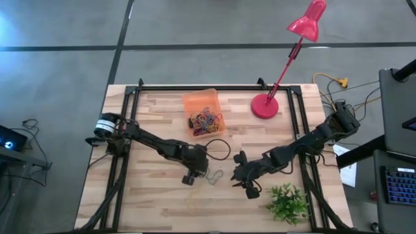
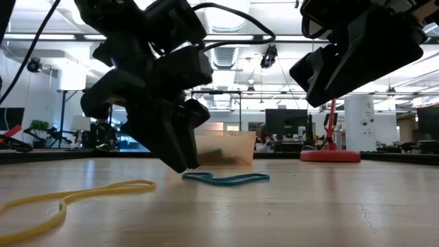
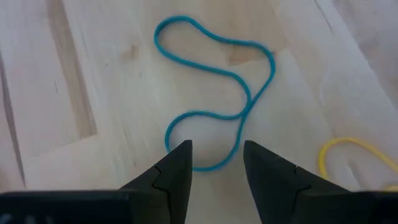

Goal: Pick and place rubber bands into bin
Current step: Put the blue rubber band into the orange bin

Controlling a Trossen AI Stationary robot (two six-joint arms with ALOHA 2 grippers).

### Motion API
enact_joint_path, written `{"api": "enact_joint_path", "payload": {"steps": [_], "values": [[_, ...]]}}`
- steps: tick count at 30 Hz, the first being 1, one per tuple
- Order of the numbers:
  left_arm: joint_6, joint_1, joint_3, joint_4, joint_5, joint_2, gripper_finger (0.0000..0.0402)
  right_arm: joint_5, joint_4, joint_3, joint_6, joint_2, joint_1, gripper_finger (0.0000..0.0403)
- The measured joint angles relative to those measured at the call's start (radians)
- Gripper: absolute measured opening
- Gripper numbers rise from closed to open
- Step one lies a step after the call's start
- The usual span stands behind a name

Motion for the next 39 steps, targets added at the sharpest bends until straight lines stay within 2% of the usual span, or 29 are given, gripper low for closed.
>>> {"api": "enact_joint_path", "payload": {"steps": [10,20,28,39], "values": [[-0.038,0.0,0.0,0.024,0.002,0.0,0.0129,0.0,0.0,0.0,0.0,0.0,0.0,0.0103],[-0.061,0.009,0.0,-0.038,-0.012,0.014,0.0129,0.0,0.001,0.0,0.0,0.0,0.0,0.0104],[-0.056,0.01,0.031,0.067,-0.001,0.087,0.0129,0.0,0.001,0.0,0.0,0.0,0.0,0.0094],[-0.031,0.013,0.119,0.068,0.025,0.185,0.012,0.0,-0.002,0.0,0.003,0.0,0.0,0.0094]]}}
